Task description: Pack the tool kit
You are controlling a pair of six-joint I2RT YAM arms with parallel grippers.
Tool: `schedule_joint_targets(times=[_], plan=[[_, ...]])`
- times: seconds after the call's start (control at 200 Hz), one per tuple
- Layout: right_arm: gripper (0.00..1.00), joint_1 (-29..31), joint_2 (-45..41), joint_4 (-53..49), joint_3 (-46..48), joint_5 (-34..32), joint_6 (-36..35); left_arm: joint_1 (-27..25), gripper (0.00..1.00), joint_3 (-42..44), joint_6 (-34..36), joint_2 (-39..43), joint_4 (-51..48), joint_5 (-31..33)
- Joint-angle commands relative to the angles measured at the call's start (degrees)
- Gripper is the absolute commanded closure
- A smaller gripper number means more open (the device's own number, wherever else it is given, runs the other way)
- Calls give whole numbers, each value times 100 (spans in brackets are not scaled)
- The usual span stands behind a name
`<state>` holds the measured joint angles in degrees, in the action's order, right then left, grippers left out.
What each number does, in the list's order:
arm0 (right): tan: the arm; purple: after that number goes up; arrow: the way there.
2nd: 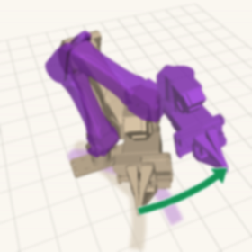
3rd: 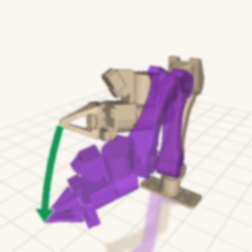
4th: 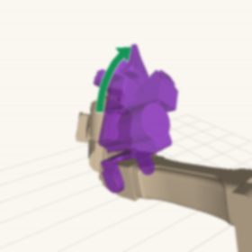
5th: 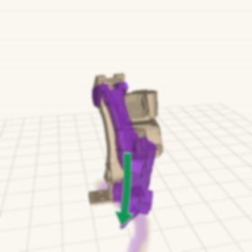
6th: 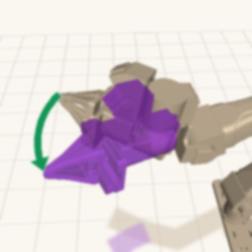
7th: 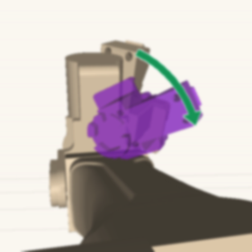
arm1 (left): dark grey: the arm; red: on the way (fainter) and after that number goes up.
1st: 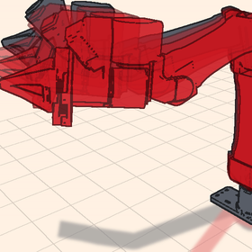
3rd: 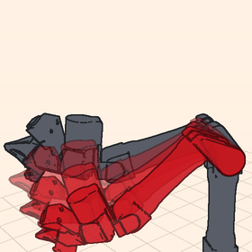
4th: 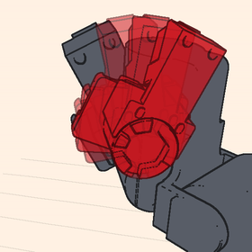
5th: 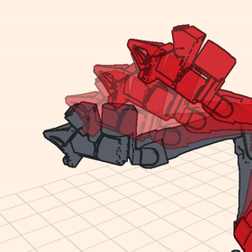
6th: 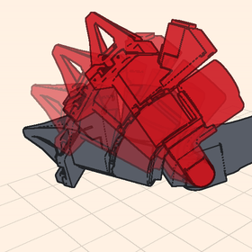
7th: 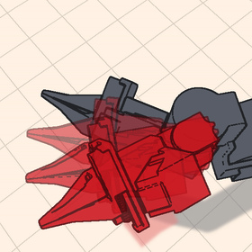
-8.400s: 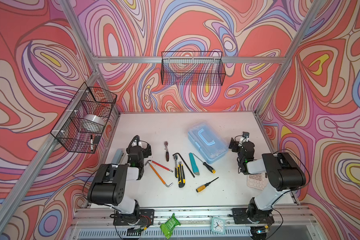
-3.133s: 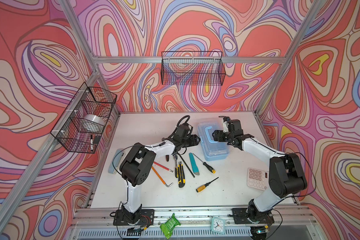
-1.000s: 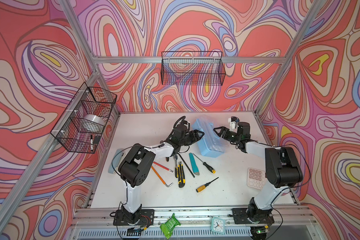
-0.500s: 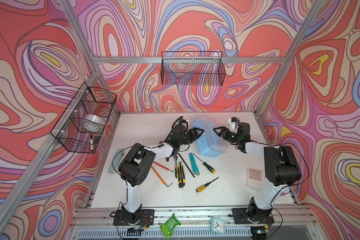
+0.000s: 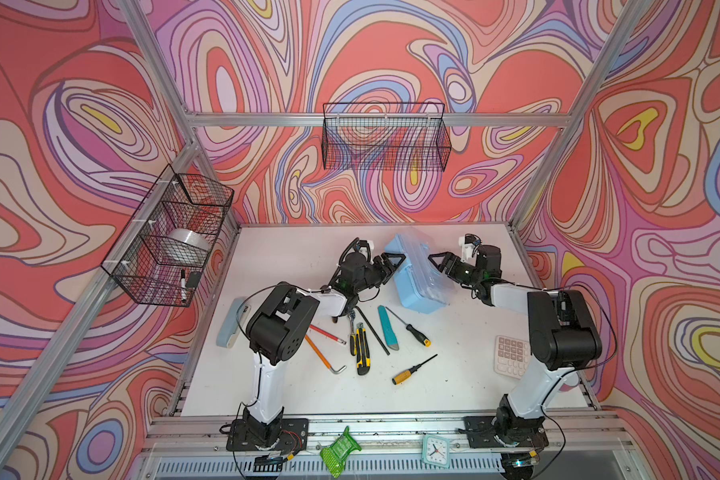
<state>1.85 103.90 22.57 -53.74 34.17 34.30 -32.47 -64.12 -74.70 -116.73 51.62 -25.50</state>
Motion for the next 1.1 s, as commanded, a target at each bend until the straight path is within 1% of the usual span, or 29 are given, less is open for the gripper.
schedule_joint_targets(times=[0.0,0.105,0.23,0.391,0.496,0.716,0.861,1.097], plan=[[35,219,489,-1242,302,-10,-402,-185,44,-17,-474,-248,930,-407],[35,215,507,-1279,294,-21,-400,-198,48,-24,-517,-272,1018,-416],[35,217,531,-1299,294,-51,-401,-198,49,-6,-688,-307,1336,-405],[36,213,561,-1320,270,-65,-403,-198,54,123,-864,-316,1812,-330],[36,215,578,-1351,258,-59,-392,-198,55,197,-958,-324,2132,-271],[38,216,597,-1421,220,-72,-392,-190,58,295,-914,-206,2279,-176],[38,219,569,-1465,197,-60,-421,-190,62,275,-1037,-311,2524,-140],[38,218,566,-1524,154,-24,-440,-181,68,220,-999,-357,2629,-146]])
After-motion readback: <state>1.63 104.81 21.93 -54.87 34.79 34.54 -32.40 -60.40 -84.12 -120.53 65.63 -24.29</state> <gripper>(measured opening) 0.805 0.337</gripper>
